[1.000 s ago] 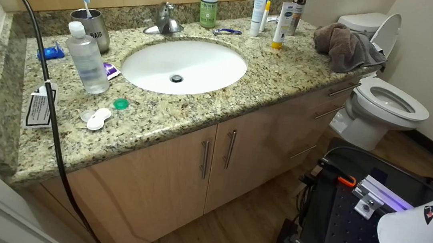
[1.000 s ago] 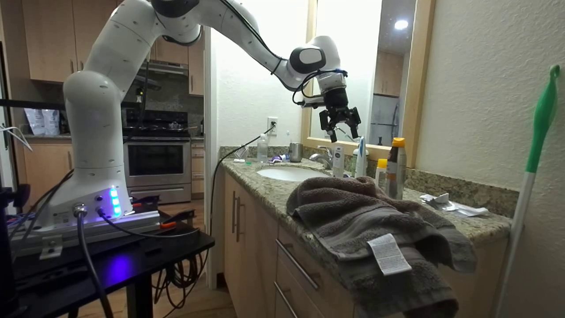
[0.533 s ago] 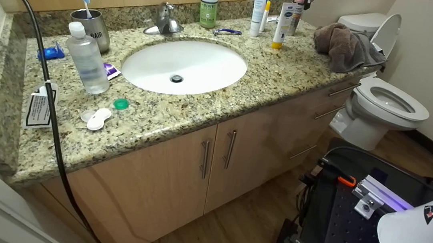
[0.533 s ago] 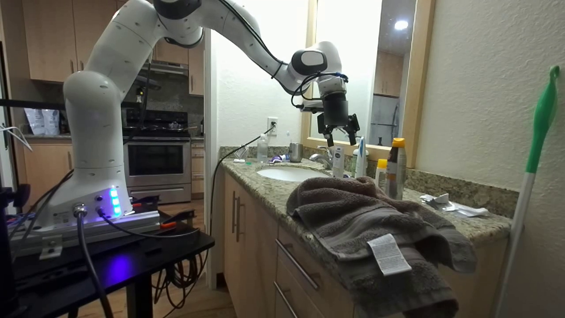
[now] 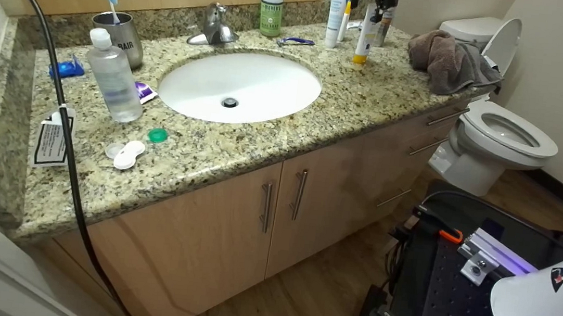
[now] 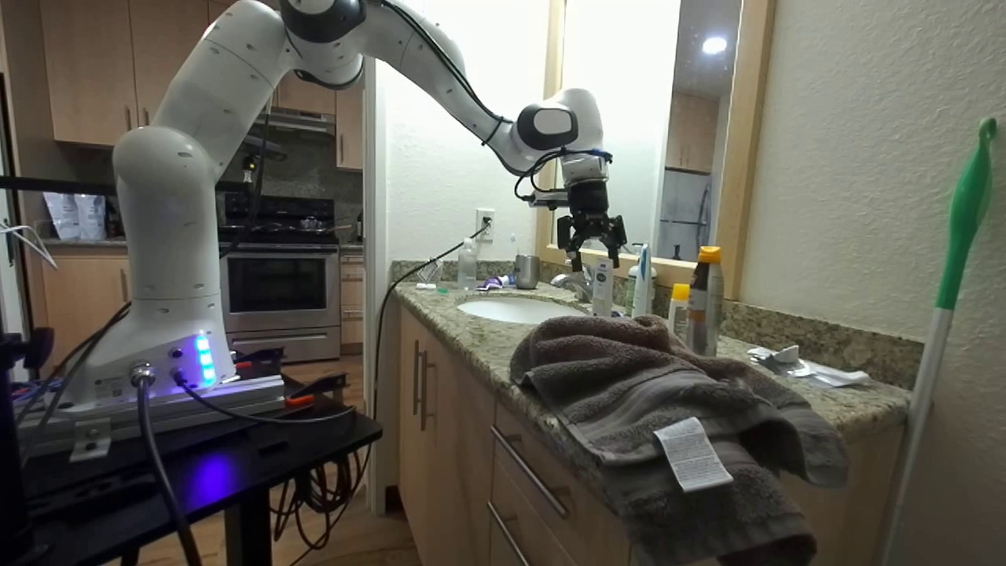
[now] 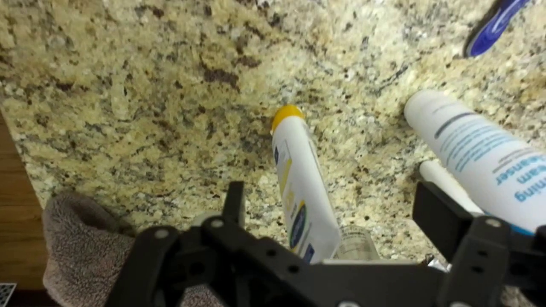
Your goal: Pick the white tube with a yellow lid and put in next to the faucet
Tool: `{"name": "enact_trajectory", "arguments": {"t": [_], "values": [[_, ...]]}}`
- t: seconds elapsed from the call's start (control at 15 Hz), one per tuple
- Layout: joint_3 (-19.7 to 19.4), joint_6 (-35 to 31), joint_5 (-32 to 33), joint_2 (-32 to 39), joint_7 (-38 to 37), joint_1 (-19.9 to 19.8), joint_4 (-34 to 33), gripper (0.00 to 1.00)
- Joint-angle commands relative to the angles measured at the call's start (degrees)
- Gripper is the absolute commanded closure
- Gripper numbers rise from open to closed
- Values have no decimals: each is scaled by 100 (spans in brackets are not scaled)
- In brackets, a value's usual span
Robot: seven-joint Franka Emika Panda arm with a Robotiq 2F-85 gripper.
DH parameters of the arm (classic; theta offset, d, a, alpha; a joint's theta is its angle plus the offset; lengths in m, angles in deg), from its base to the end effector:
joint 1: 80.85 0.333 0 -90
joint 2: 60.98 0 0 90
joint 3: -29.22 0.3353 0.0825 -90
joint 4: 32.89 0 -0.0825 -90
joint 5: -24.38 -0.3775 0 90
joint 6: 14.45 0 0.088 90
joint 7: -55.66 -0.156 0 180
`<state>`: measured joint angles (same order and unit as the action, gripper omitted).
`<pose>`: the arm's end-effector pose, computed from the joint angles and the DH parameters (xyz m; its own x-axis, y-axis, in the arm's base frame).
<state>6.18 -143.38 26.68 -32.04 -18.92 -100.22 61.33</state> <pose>0.5351 -0.4505 0.3274 -0.3749 -0.8931 0.2487 -0.9264 0.3712 -0.0632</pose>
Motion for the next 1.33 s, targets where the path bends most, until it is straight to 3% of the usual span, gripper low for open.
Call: {"name": "enact_trajectory", "arguments": {"t": [0.0, 0.33, 0.4, 0.93, 1.13, 1.27], "values": [[19, 21, -46, 53, 17, 7, -43, 0], [-329, -411, 417, 206, -709, 148, -98, 0], [-151, -240, 261, 78, -444, 61, -39, 0], [-276, 171, 491, 235, -569, 99, -122, 0], [-213, 49, 418, 190, -505, 56, -51, 0], [-202, -24, 377, 172, -536, 58, -24, 26]]}}
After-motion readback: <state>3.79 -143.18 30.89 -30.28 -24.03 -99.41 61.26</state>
